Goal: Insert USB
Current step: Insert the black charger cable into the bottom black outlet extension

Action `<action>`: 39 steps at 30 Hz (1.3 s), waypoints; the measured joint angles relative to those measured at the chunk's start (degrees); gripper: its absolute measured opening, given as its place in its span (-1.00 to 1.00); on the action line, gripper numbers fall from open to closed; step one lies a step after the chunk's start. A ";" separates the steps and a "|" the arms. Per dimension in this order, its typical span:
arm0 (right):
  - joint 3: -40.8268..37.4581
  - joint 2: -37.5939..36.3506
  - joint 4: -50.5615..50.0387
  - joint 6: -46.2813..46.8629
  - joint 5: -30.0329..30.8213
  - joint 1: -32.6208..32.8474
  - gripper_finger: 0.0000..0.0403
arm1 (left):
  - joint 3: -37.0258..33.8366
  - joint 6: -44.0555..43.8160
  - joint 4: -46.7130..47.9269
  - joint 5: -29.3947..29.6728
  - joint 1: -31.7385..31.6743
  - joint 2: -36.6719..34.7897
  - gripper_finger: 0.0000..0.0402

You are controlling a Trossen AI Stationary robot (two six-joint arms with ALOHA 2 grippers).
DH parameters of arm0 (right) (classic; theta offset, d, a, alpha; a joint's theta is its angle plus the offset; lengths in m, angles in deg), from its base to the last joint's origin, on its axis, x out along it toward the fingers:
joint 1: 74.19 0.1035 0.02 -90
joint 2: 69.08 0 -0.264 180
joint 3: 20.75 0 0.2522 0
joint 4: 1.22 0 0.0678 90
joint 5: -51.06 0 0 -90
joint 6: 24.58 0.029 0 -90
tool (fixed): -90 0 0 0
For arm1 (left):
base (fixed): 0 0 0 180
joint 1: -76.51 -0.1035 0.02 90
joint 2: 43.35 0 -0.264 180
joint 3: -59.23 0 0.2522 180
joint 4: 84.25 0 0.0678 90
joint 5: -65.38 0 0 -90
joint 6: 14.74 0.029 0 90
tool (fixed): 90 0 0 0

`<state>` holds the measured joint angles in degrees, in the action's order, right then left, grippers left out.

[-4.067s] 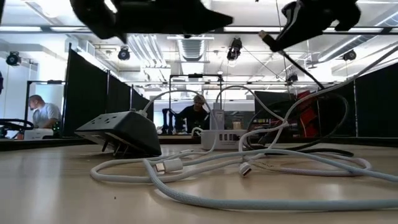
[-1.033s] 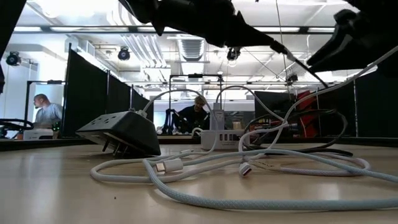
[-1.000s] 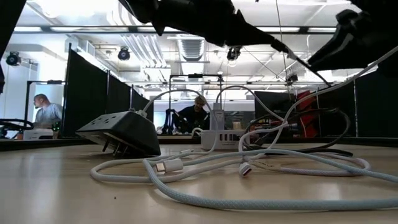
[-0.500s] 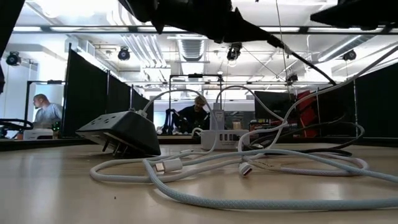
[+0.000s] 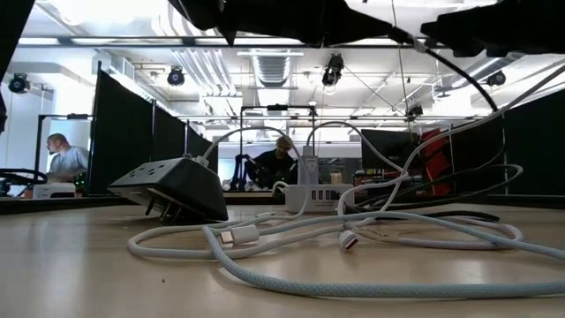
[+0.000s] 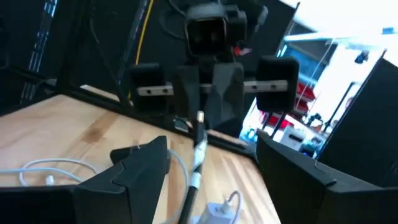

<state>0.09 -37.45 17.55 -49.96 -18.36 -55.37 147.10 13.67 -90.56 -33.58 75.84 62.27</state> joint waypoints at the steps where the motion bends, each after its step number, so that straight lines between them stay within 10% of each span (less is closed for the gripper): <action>1: 0.37 1.48 0.74 0.68 -0.08 -0.14 0.14 | 0.00 0.22 -0.12 -0.01 0.24 -0.01 -0.98; 13: 9.06 20.58 3.56 2.15 0.22 -0.10 -0.16 | 0.00 2.64 -1.85 -0.04 1.22 -0.71 -0.98; 23: 12.16 22.44 -0.87 0.11 1.93 0.33 -0.95 | 0.00 2.71 -0.06 0.40 1.33 -0.95 -0.98; 39: 12.35 20.15 -3.66 -4.01 6.93 2.78 -0.34 | 0.02 3.30 1.09 1.51 1.01 -1.11 -0.99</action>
<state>12.44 -17.30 13.89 -53.97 -11.44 -52.58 147.12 16.97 -89.47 -32.07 76.85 61.16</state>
